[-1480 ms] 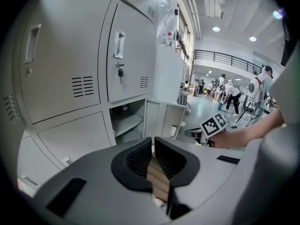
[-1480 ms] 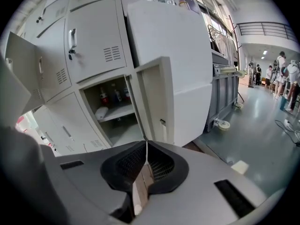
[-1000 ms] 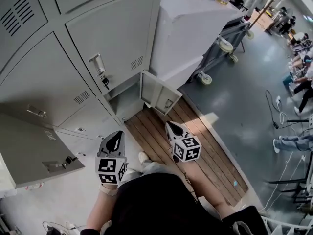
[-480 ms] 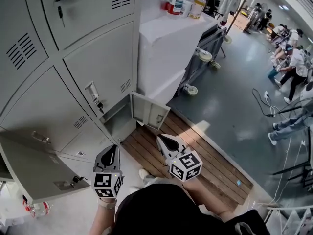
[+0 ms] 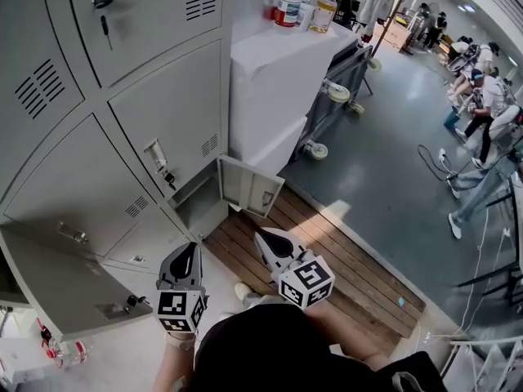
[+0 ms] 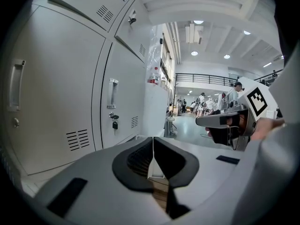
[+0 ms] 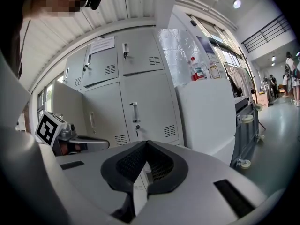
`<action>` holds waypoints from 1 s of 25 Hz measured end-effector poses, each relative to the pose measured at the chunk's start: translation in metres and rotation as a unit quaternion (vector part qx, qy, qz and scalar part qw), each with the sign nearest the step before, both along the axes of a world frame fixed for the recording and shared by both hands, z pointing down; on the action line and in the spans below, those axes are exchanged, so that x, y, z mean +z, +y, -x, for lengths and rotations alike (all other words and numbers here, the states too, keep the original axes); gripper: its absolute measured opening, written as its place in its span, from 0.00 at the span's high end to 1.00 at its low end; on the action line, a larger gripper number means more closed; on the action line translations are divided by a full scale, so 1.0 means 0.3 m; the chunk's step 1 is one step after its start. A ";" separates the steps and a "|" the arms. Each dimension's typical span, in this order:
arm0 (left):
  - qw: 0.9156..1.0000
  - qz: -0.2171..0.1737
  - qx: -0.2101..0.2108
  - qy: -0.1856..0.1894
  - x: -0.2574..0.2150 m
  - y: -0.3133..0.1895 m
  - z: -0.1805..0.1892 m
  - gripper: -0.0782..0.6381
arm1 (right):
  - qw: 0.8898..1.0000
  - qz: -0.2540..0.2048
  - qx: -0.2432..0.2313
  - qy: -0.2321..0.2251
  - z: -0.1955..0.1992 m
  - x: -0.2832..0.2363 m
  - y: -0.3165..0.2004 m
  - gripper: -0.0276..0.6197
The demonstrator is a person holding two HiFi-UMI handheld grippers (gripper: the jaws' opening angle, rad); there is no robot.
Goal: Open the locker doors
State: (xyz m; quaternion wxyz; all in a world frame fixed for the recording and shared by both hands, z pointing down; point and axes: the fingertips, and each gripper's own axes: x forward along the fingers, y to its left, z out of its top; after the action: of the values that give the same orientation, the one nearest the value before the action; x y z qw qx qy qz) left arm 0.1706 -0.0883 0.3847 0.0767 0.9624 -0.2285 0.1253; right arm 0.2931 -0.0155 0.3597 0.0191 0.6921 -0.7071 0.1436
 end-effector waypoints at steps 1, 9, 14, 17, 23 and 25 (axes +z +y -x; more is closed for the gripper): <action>1.000 0.000 -0.002 0.000 0.000 -0.002 0.006 0.86 | 1.000 0.000 0.001 -0.002 0.003 0.003 -0.001 0.91; 1.000 0.001 -0.014 -0.002 -0.003 -0.016 0.050 0.86 | 1.000 0.006 -0.006 -0.008 0.019 0.015 -0.013 0.92; 1.000 0.002 -0.019 0.001 -0.003 -0.023 0.063 0.86 | 1.000 0.006 -0.009 -0.010 0.031 0.021 -0.015 0.92; 1.000 0.003 -0.022 0.001 0.002 -0.023 0.074 0.86 | 1.000 0.006 -0.011 -0.011 0.039 0.026 -0.019 0.92; 1.000 0.007 -0.023 -0.004 0.018 -0.030 0.083 0.86 | 1.000 0.009 -0.011 -0.014 0.042 0.034 -0.026 0.92; 1.000 0.007 -0.025 -0.005 0.016 -0.034 0.085 0.86 | 1.000 0.011 -0.011 -0.017 0.040 0.041 -0.026 0.92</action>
State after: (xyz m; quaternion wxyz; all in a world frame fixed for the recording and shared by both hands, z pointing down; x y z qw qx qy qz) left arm 0.1450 -0.0985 0.3896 0.0850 0.9553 -0.2518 0.1292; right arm 0.2810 -0.0234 0.3719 0.0167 0.6818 -0.7129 0.1632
